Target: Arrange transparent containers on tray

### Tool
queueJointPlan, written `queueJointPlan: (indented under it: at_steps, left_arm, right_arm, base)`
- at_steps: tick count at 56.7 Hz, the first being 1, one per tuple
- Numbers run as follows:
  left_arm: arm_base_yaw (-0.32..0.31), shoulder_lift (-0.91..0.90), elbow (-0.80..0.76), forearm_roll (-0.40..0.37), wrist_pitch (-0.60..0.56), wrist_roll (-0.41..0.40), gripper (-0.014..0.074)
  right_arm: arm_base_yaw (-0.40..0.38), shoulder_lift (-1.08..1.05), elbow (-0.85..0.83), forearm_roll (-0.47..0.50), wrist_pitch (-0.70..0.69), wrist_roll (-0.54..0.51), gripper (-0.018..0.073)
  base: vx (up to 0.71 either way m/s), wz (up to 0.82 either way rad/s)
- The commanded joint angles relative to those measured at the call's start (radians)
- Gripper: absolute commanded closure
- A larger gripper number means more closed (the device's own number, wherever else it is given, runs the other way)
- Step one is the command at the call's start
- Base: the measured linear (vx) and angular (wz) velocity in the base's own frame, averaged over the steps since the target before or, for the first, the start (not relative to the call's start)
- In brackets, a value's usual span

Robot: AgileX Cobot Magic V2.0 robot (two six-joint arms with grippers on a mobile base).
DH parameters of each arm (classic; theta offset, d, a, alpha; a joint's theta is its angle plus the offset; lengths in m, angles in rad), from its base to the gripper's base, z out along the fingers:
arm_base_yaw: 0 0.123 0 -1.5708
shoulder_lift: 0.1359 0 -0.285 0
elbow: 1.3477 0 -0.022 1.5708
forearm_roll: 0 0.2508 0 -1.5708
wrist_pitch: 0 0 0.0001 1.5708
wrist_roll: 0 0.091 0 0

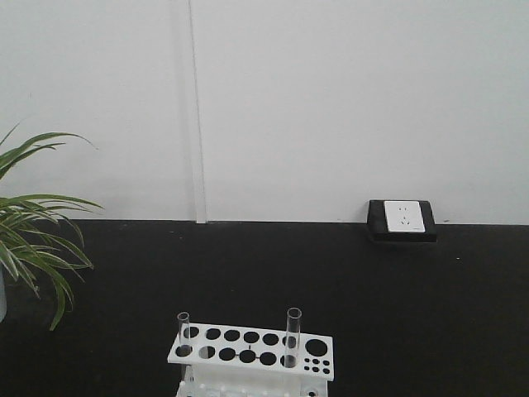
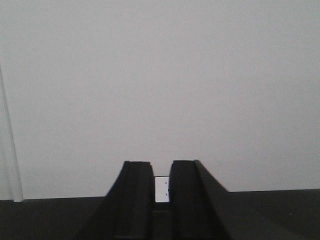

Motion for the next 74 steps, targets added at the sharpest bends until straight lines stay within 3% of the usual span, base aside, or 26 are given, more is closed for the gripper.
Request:
queueJointPlan:
  at_steps: [1,11,16,30,37,46,55,62,66,74]
  left_arm:
    - [0.002,0.003,-0.038,0.002,-0.056,-0.008,0.0252]
    - [0.002,0.003,-0.037,0.002,-0.043,-0.008,0.0109]
    - [0.002,0.003,-0.037,0.001,-0.047,-0.008,0.0077]
    - [0.002,-0.004,-0.034,-0.008,-0.078,-0.072,0.0084]
    - [-0.002,0.003,0.002,0.007,-0.086,-0.058,0.0084]
    - [-0.054,0.002,0.115,0.012,-0.146,0.033,0.0084]
    - [-0.133,0.002,0.278,0.009,-0.273,0.065,0.0084]
    - [-0.203,0.018,0.42,0.009,-0.433,0.061,0.0084]
    - [-0.234,0.062,0.493,0.009,-0.562,0.061,0.0084]
    - [-0.274,0.214,0.515,0.009,-0.714,0.061,0.0084]
  right_arm:
    - [-0.002,0.003,-0.034,-0.016,-0.077,-0.006,0.0141]
    - [-0.002,0.012,-0.034,-0.016,-0.083,-0.006,-0.0109]
    - [-0.002,0.011,-0.034,-0.016,-0.094,-0.006,-0.0172]
    - [-0.002,0.011,-0.028,0.059,-0.133,0.06,-0.0138]
    - [0.005,0.025,0.008,0.055,-0.154,0.054,-0.0092]
    - [0.115,0.026,0.118,-0.039,-0.271,0.046,-0.0013]
    - [0.253,0.026,0.246,-0.154,-0.361,0.051,0.0038]
    - [0.345,0.04,0.339,-0.175,-0.435,0.051,0.0048]
    - [0.374,0.064,0.368,-0.175,-0.474,0.051,0.0048]
    - [0.392,0.134,0.377,-0.175,-0.546,0.05,0.0048]
  base:
    - [0.0,0.0]
    - [0.0,0.0]
    - [0.0,0.0]
    - [0.0,0.0]
    - [0.0,0.0]
    - [0.0,0.0]
    - [0.0,0.0]
    - [0.0,0.0]
    - [0.0,0.0]
    - [0.0,0.0]
